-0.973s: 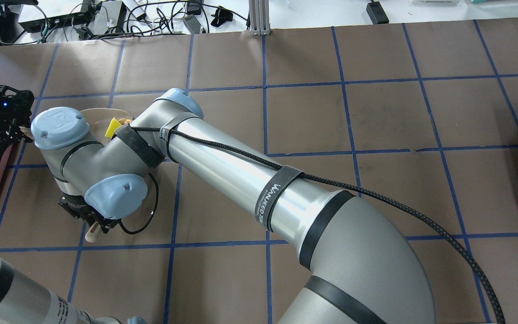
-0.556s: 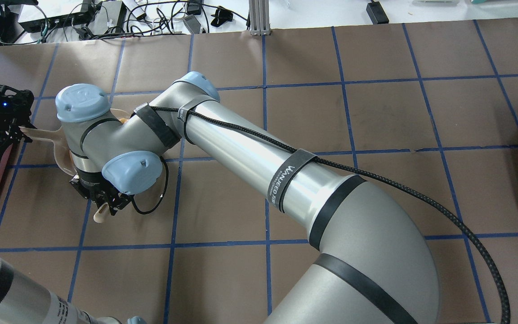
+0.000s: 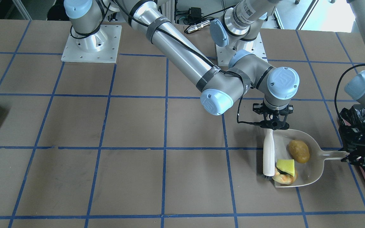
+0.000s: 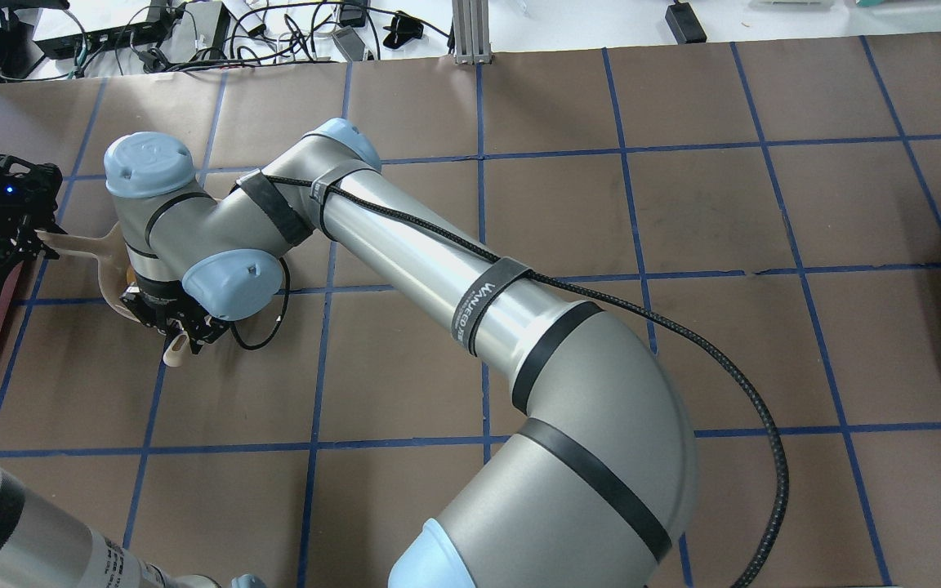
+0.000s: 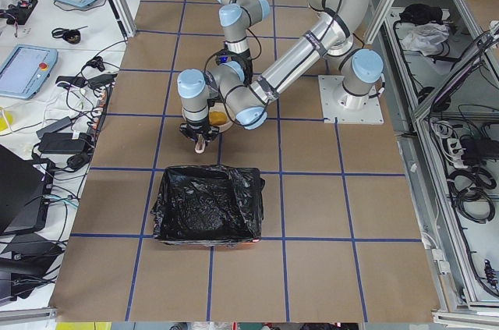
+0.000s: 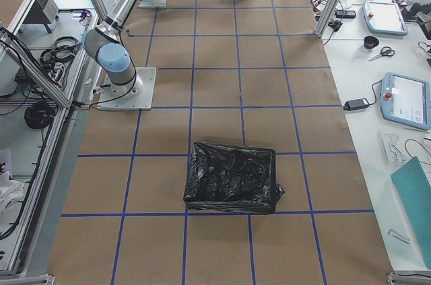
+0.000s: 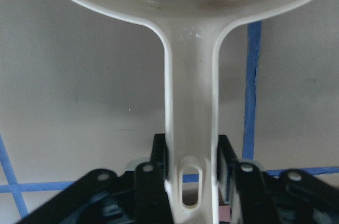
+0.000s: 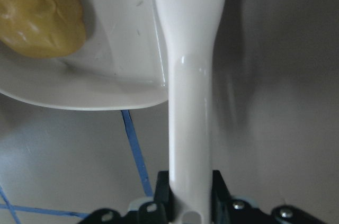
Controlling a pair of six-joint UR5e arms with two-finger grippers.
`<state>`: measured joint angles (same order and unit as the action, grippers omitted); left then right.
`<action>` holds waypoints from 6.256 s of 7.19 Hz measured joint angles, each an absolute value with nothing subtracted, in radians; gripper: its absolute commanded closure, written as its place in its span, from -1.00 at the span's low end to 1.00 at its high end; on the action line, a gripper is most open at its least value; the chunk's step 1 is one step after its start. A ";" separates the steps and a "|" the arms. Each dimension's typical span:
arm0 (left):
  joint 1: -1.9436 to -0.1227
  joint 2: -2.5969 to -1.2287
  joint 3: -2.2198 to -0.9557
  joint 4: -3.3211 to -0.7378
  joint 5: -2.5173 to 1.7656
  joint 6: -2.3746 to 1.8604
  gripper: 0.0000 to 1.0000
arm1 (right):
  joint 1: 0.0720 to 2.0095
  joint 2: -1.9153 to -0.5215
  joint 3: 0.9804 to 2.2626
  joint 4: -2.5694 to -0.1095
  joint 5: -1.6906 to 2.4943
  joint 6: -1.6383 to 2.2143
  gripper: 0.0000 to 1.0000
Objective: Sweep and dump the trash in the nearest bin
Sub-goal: 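Sweep the yellow sponge and tan trash into the dustpan with the right gripper's brush, then lift the loaded dustpan toward the black bag with the left gripper while the right withdraws, then tip the dustpan over the black trash bag with the left gripper, then lay the brush back on the table and open the right gripper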
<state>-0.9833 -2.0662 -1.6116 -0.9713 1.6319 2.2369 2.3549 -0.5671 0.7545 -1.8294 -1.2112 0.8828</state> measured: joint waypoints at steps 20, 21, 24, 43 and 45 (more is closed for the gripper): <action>-0.552 -1.919 -1.352 -1.381 1.376 1.725 1.00 | 2.140 -1.422 2.088 -2.122 -1.474 0.617 1.00; -0.495 -1.931 -1.330 -1.385 1.379 1.729 1.00 | 2.139 -1.426 2.079 -2.095 -1.470 0.615 1.00; -0.406 -1.995 -1.275 -1.272 1.447 1.777 1.00 | 2.140 -1.427 2.071 -2.078 -1.464 0.602 1.00; -0.537 -2.023 -1.435 -0.490 1.625 2.378 1.00 | 2.132 -1.432 1.887 -1.946 -1.459 0.647 -0.98; -0.550 -2.021 -1.442 -0.453 1.624 2.499 1.00 | 2.128 -1.474 1.718 -1.778 -1.463 0.634 -0.99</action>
<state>-0.5500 -2.0214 -1.4415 -0.4525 1.6245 2.4995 2.1285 -1.4739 1.7175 -1.7783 -1.4629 0.6339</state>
